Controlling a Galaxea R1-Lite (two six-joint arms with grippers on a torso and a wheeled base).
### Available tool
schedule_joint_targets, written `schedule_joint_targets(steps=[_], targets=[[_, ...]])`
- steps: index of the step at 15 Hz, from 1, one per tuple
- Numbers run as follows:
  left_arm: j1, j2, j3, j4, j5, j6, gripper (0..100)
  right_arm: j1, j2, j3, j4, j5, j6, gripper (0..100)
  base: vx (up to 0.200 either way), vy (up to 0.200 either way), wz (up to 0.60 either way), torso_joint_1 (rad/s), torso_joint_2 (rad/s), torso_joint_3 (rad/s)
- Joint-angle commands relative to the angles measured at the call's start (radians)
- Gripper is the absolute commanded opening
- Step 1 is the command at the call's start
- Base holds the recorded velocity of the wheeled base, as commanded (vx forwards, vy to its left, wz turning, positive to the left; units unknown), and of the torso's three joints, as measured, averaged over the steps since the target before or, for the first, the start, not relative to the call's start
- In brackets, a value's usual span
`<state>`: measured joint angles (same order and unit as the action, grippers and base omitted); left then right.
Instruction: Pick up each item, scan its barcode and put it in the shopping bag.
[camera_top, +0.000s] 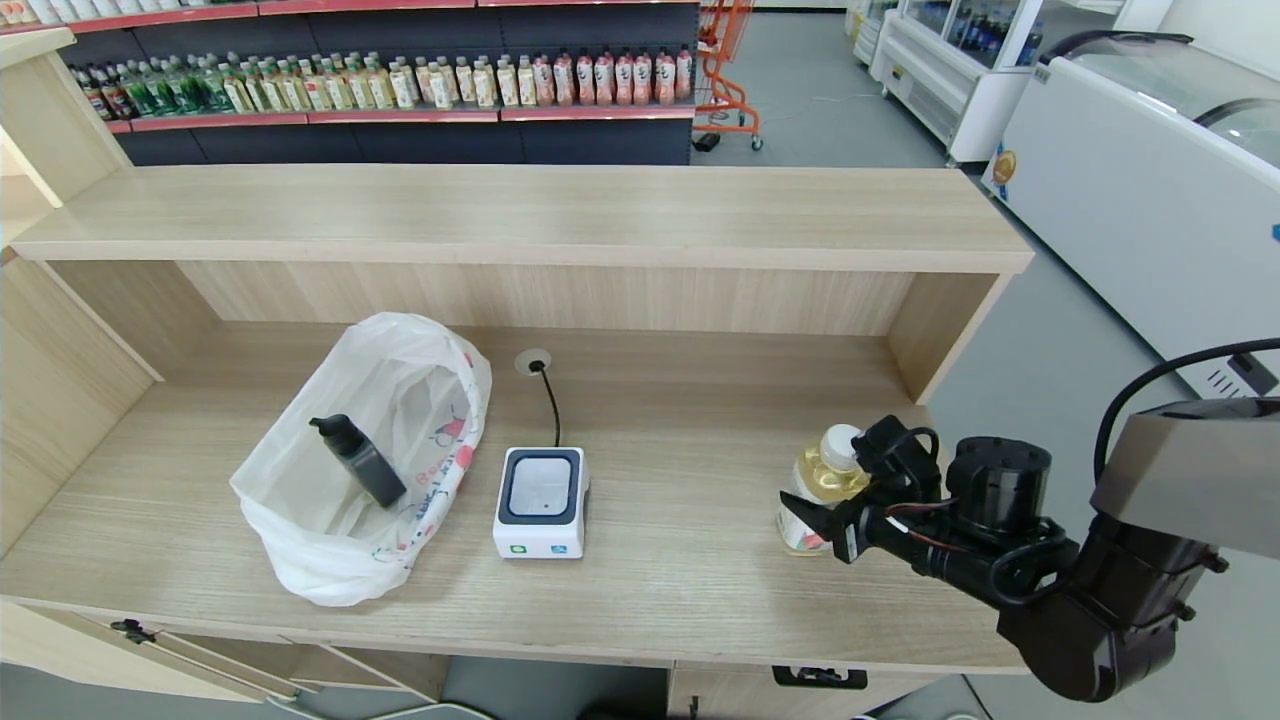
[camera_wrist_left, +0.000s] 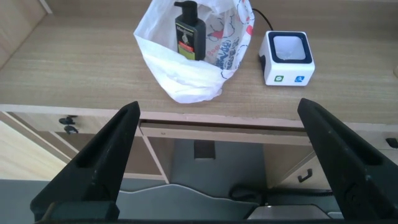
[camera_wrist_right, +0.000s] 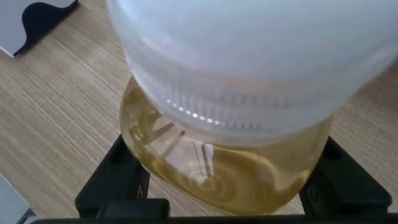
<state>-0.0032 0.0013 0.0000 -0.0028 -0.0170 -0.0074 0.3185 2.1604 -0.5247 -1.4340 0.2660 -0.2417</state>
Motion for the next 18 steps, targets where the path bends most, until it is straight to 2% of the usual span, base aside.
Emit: schedule_joint_targets(steps=[1, 3, 6, 8, 10, 14, 16, 18], targets=[[0.000, 0.000, 0.000, 0.000, 0.000, 0.000, 100, -0.018, -0.054, 0.012, 0.003, 0.047, 0.002, 0, 0.000, 0.000, 0.00, 0.000, 0.00, 0.000], [0.000, 0.000, 0.000, 0.000, 0.000, 0.000, 100, -0.035, -0.096, 0.028, 0.032, 0.088, 0.002, 0, 0.000, 0.000, 0.00, 0.000, 0.00, 0.000], [0.000, 0.000, 0.000, 0.000, 0.000, 0.000, 100, -0.078, -0.310, 0.020, 0.337, 0.295, 0.045, 0, 0.000, 0.000, 0.00, 0.000, 0.00, 0.000], [0.000, 0.000, 0.000, 0.000, 0.000, 0.000, 100, -0.073, -0.370, 0.035, 0.351, 0.421, 0.113, 0, 0.000, 0.000, 0.00, 0.000, 0.00, 0.000], [0.000, 0.000, 0.000, 0.000, 0.000, 0.000, 100, -0.026, -0.418, 0.045, 0.351, 0.527, 0.153, 0, 0.000, 0.000, 0.00, 0.000, 0.00, 0.000], [0.000, 0.000, 0.000, 0.000, 0.000, 0.000, 100, 0.088, -0.441, 0.051, 0.357, 0.598, 0.170, 0, 0.000, 0.000, 0.00, 0.000, 0.00, 0.000], [0.000, 0.000, 0.000, 0.000, 0.000, 0.000, 100, 0.149, -0.472, 0.094, 0.357, 0.615, 0.213, 0, 0.000, 0.000, 0.00, 0.000, 0.00, 0.000], [0.000, 0.000, 0.000, 0.000, 0.000, 0.000, 100, 0.159, -0.470, 0.098, 0.359, 0.616, 0.213, 0, 0.000, 0.000, 0.00, 0.000, 0.00, 0.000]])
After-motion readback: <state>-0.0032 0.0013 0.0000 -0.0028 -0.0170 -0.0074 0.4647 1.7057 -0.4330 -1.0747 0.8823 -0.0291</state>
